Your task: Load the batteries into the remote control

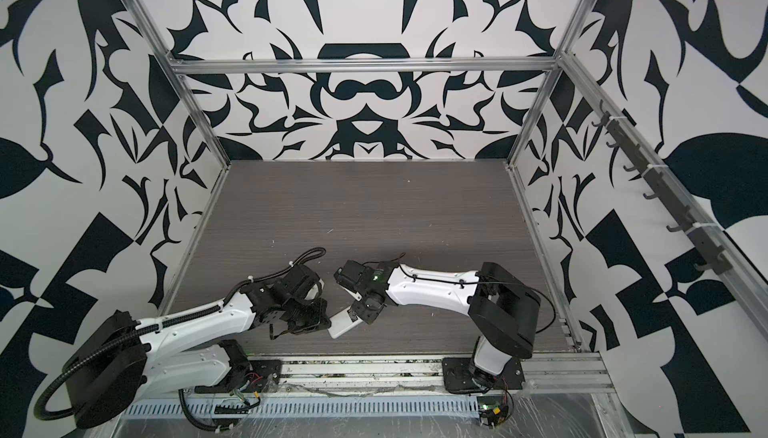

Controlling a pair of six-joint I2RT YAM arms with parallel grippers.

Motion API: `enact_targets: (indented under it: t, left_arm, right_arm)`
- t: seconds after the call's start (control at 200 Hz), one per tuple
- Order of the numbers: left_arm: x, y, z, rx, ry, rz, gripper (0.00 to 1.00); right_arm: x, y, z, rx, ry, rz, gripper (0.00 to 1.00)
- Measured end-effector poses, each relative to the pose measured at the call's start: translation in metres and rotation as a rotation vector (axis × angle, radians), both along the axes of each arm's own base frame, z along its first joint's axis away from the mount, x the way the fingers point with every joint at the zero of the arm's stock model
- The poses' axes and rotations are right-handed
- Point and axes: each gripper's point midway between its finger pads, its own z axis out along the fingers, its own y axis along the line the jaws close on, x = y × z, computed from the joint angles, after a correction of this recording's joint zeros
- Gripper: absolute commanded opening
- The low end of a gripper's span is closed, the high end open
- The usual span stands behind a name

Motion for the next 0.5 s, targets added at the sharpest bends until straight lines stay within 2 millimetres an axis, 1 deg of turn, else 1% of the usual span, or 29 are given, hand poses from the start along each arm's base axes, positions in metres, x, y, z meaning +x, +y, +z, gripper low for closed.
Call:
enact_targets:
  t: [0.3,0.5]
  left_arm:
    - [-0.0001,0.0001,0.0,0.0,0.0,0.0,0.0]
    - [-0.0001,0.0002,-0.0001,0.001,0.0,0.0,0.0]
  right_arm:
    - [-0.0004,-0.0015,-0.0034,-0.008,0.008,-0.022,0.24]
    - [-0.0017,-0.0056,-0.0081,-0.024,0.016,-0.036,0.3]
